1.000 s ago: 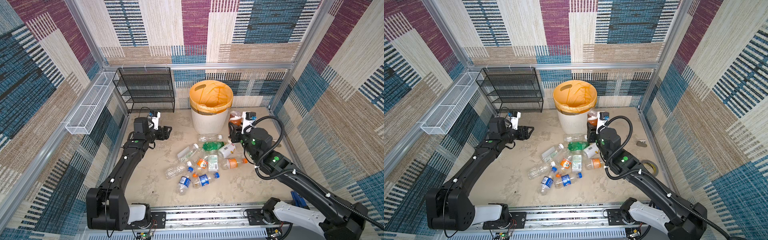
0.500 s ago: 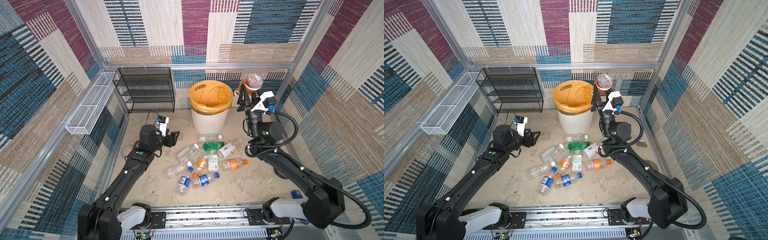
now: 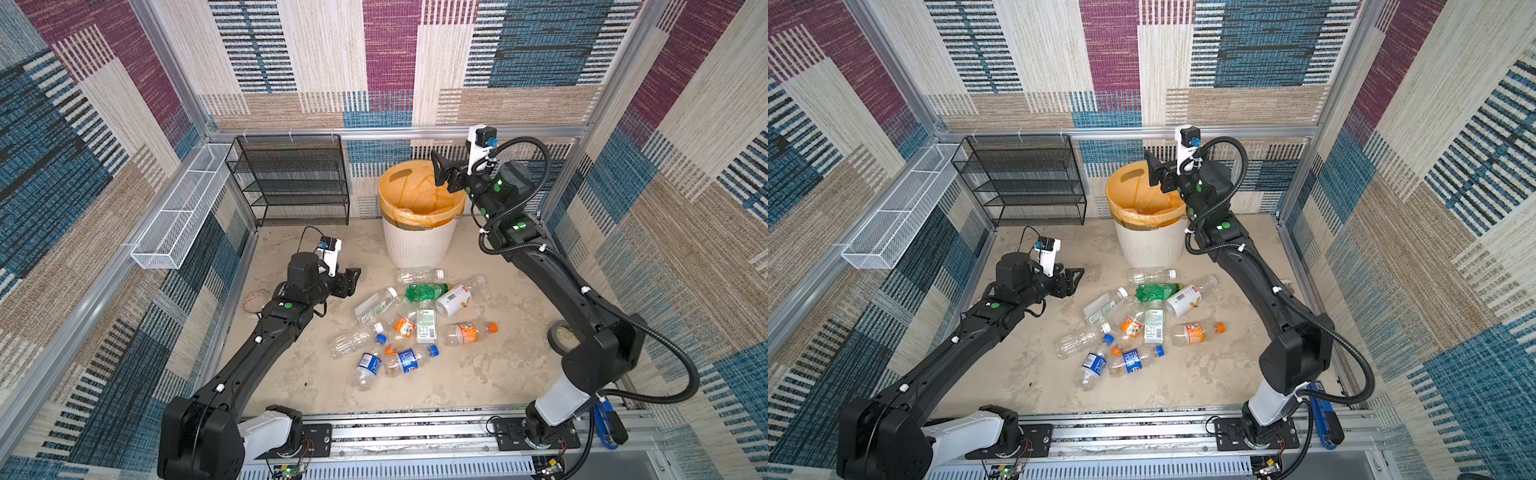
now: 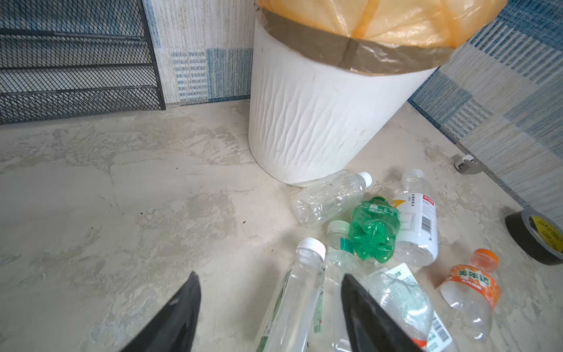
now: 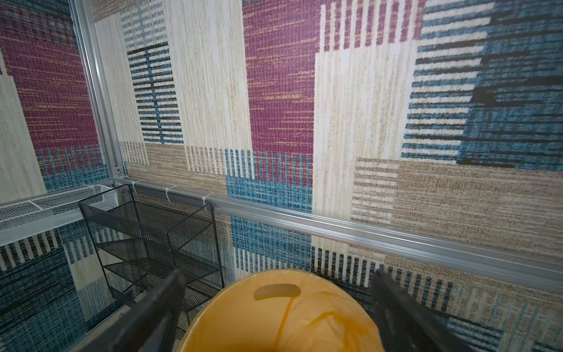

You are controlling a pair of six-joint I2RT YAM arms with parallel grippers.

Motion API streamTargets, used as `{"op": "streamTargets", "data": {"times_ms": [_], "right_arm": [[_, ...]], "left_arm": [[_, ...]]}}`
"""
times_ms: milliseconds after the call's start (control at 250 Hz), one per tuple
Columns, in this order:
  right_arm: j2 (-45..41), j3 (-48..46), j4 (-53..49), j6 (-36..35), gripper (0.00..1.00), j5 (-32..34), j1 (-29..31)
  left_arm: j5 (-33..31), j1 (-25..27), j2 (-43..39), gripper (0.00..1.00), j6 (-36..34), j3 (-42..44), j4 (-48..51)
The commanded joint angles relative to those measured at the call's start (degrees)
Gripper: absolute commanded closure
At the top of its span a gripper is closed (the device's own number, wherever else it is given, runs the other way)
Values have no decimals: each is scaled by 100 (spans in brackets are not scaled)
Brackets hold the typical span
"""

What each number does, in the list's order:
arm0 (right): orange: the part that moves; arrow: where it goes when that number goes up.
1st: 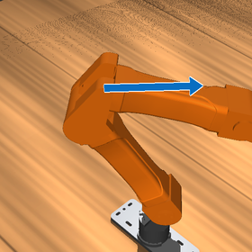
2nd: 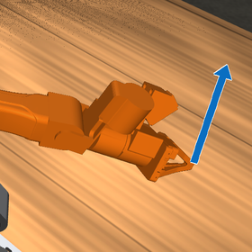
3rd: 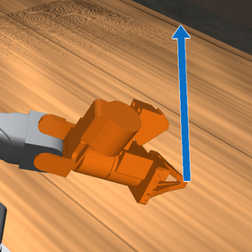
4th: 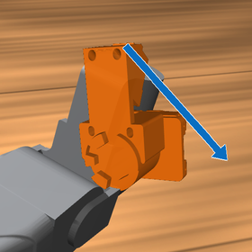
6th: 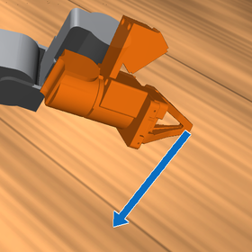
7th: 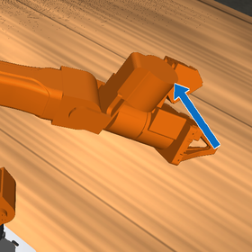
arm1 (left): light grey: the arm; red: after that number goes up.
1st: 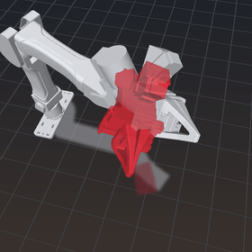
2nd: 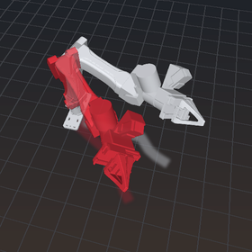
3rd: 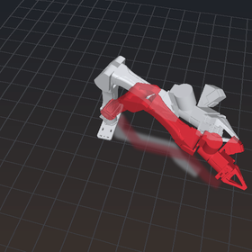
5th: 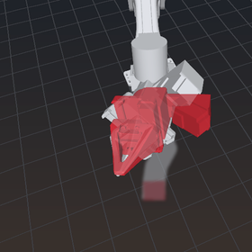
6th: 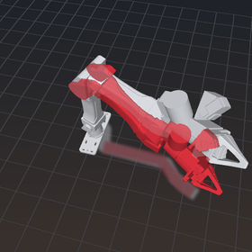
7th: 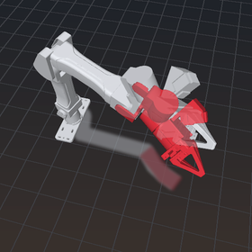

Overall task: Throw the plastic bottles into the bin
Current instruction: 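Open the right gripper to drop the brown bottle into the bin, then lower the left gripper onto the clear white-capped bottle while the right arm withdraws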

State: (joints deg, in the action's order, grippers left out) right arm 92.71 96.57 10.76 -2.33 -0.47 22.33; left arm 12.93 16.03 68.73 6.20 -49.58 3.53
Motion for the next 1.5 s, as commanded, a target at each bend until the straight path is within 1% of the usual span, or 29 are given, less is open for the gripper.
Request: {"op": "streamTargets", "data": {"times_ms": [0, 116, 224, 320, 364, 408, 476, 632, 824, 936, 1020, 1272, 1496], "right_arm": [[-477, -453, 165, 4, 5, 346, -124], [-1098, -1533, 281, 611, 4, 418, -545], [-1504, -2505, 16, 1196, 4, 407, -983], [-1820, -3371, -167, 1656, 4, 354, -1304], [-1957, -3701, -233, 1780, 4, 329, -1415], [-2096, -4000, -297, 1878, 4, 333, -1504], [-2219, -4307, -416, 1939, 4, 328, -1603], [-2405, -4603, -775, 1995, 4, 228, -1808], [-2385, -4776, -634, 2071, 4, 5, -1925], [-2311, -4777, -525, 2110, 4, -108, -1925], [-2285, -4812, -407, 2118, 4, -170, -1925], [-2222, -4925, -268, 2128, 5, -250, -1925], [-2279, -5023, -228, 2118, 5, -208, -1925]], "left_arm": [[242, 48, 81, 25, -173, -136, 227], [402, 92, 263, 24, -429, -315, 656], [647, 128, 533, 23, -690, -570, 1119], [711, 195, 822, 22, -930, -797, 1481], [703, 232, 948, 20, -1034, -899, 1632], [693, 281, 1062, 16, -1133, -963, 1725], [685, 345, 1204, 13, -1263, -1021, 1806], [566, 503, 1436, 12, -1507, -1080, 1904], [366, 546, 1837, 12, -1765, -1274, 2124], [79, 568, 2049, 14, -1789, -1357, 2210], [2, 596, 2182, 15, -1821, -1387, 2233], [-574, 901, 2613, 17, -2009, -1559, 2412], [-919, 956, 2972, 23, -2026, -1794, 2534]]}}
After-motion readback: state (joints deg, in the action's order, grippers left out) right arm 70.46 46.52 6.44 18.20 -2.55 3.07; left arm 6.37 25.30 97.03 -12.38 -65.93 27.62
